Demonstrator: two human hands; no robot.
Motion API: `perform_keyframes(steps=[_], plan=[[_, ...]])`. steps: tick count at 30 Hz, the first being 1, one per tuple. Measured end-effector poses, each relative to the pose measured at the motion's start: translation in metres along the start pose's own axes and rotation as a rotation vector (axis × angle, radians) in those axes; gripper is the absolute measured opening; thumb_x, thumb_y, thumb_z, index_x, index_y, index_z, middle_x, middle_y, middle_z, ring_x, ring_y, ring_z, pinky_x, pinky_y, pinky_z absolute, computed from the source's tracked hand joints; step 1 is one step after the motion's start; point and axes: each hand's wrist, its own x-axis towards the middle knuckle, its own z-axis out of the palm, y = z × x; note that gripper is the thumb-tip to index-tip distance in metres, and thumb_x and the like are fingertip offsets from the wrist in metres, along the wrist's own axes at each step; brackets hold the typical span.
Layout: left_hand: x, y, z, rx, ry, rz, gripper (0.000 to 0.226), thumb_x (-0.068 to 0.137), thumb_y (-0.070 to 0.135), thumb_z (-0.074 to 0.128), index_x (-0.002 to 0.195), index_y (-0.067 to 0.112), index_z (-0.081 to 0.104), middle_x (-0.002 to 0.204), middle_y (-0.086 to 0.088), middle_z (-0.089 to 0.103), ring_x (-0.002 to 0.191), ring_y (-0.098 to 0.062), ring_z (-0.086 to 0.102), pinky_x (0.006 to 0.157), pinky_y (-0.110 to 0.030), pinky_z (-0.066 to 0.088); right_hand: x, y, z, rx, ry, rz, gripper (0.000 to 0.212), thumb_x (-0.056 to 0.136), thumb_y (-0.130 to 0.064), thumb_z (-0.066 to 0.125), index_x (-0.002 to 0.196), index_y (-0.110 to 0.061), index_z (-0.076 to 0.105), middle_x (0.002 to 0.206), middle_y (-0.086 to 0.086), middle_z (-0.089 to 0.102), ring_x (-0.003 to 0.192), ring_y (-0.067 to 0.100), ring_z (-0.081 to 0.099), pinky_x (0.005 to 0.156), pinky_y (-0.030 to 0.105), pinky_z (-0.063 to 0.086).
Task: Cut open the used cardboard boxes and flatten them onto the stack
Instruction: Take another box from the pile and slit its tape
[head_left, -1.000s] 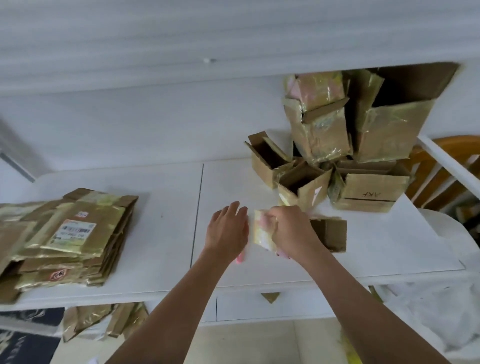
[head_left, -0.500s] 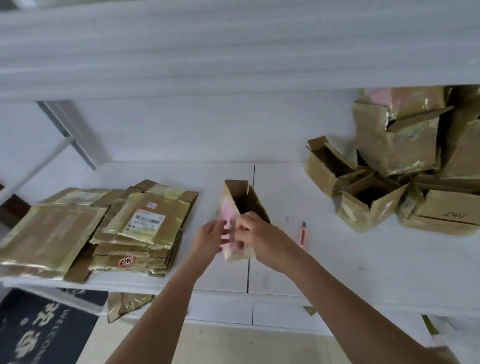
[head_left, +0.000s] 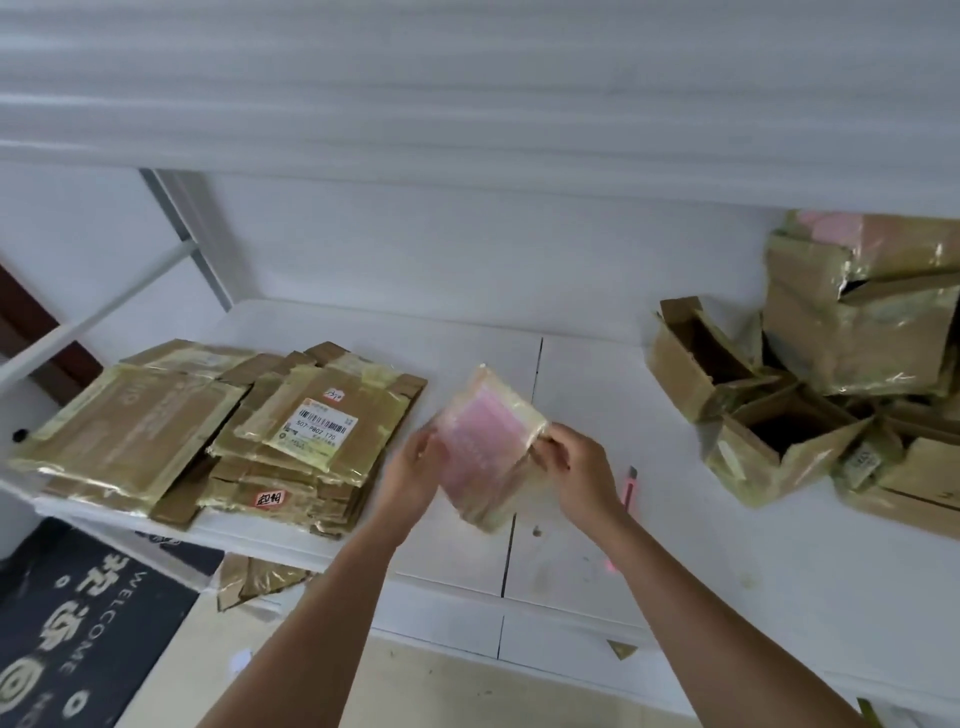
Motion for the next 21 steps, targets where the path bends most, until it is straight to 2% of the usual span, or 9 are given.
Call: perform_keyframes(steps=[3, 6, 8, 10, 12, 14, 16, 18, 21], plan=[[0.004, 0.011, -0.003, 0.048, 0.13, -0.02, 0.036, 0.104, 0.034, 0.04, 0.136, 0.024, 0.054, 0.129, -0.001, 0.054, 0.12, -0.017, 0.051, 0.099, -0.03, 0.038, 0.002, 0.008, -0.011, 0.368, 0.122, 0.33, 0.028, 0.101, -0.012, 0.052, 0.073, -0.019, 0.053, 0.071, -0.005, 0.056, 0.071, 0.016, 0.053, 0.064, 0.018, 0.045], [-0.001, 0.027, 0.01, -0.125, 0.016, 0.024, 0.033, 0.102, 0.04, 0.042, 0.133, 0.032, 0.053, 0.134, 0.003, 0.054, 0.11, 0.004, 0.053, 0.092, -0.013, 0.037, 0.003, 0.017, -0.018, 0.863, -0.018, 0.764, 0.021, 0.103, -0.01, 0.048, 0.09, -0.025, 0.055, 0.095, 0.003, 0.068, 0.083, 0.024, 0.066, 0.072, 0.057, 0.056], [-0.002, 0.036, 0.024, -0.05, -0.025, 0.044, 0.039, 0.1, 0.043, 0.047, 0.135, 0.028, 0.054, 0.146, 0.0, 0.044, 0.124, -0.004, 0.048, 0.102, -0.016, 0.035, 0.002, 0.023, -0.018, 0.904, -0.146, 0.881, 0.019, 0.104, -0.005, 0.043, 0.098, -0.024, 0.046, 0.103, 0.009, 0.064, 0.084, 0.028, 0.065, 0.063, 0.061, 0.054], [-0.003, 0.041, 0.038, 0.012, -0.049, 0.061, 0.044, 0.096, 0.036, 0.057, 0.138, 0.022, 0.053, 0.152, 0.003, 0.029, 0.124, -0.011, 0.048, 0.096, -0.015, 0.04, 0.0, 0.031, -0.016, 0.769, -0.219, 0.889, 0.015, 0.102, -0.005, 0.045, 0.104, -0.02, 0.042, 0.107, 0.012, 0.063, 0.086, 0.03, 0.067, 0.059, 0.056, 0.057], [-0.001, 0.042, 0.051, 0.105, -0.082, 0.092, 0.05, 0.091, 0.033, 0.067, 0.138, 0.023, 0.053, 0.156, 0.002, 0.021, 0.123, -0.019, 0.052, 0.101, -0.028, 0.045, -0.002, 0.041, -0.02, 0.503, -0.224, 0.82, 0.008, 0.098, -0.008, 0.05, 0.098, -0.016, 0.048, 0.101, 0.013, 0.065, 0.082, 0.029, 0.069, 0.066, 0.051, 0.06], [0.0, 0.038, 0.065, 0.255, -0.124, 0.124, 0.053, 0.086, 0.034, 0.073, 0.136, 0.028, 0.054, 0.158, -0.002, 0.018, 0.121, -0.025, 0.053, 0.105, -0.038, 0.043, -0.002, 0.063, -0.031, -0.03, -0.249, 0.638, 0.011, 0.095, -0.009, 0.051, 0.099, -0.012, 0.06, 0.104, 0.014, 0.064, 0.092, 0.03, 0.067, 0.084, 0.045, 0.058], [0.0, 0.035, 0.079, 0.32, -0.179, 0.159, 0.057, 0.082, 0.037, 0.076, 0.134, 0.033, 0.054, 0.161, 0.001, 0.013, 0.131, -0.022, 0.045, 0.107, -0.036, 0.041, -0.003, 0.085, -0.048, -0.553, -0.259, 0.462, 0.033, 0.095, -0.012, 0.049, 0.125, -0.019, 0.06, 0.124, 0.008, 0.056, 0.113, 0.025, 0.059, 0.089, 0.034, 0.05], [0.001, 0.034, 0.091, 0.282, -0.204, 0.167, 0.059, 0.081, 0.038, 0.077, 0.135, 0.034, 0.054, 0.163, 0.005, 0.008, 0.144, -0.016, 0.027, 0.111, -0.035, 0.037, -0.006, 0.106, -0.061, -0.764, -0.331, 0.325, 0.043, 0.098, -0.016, 0.048, 0.137, -0.03, 0.052, 0.131, 0.004, 0.047, 0.119, 0.02, 0.052, 0.089, 0.03, 0.049], [0.003, 0.039, 0.1, 0.267, -0.209, 0.153, 0.062, 0.08, 0.038, 0.079, 0.136, 0.034, 0.053, 0.163, 0.006, 0.005, 0.148, -0.011, 0.015, 0.114, -0.029, 0.032, -0.015, 0.13, -0.068, -0.887, -0.469, 0.097, 0.038, 0.099, -0.019, 0.048, 0.133, -0.033, 0.058, 0.138, -0.002, 0.048, 0.126, 0.015, 0.048, 0.086, 0.026, 0.047]])
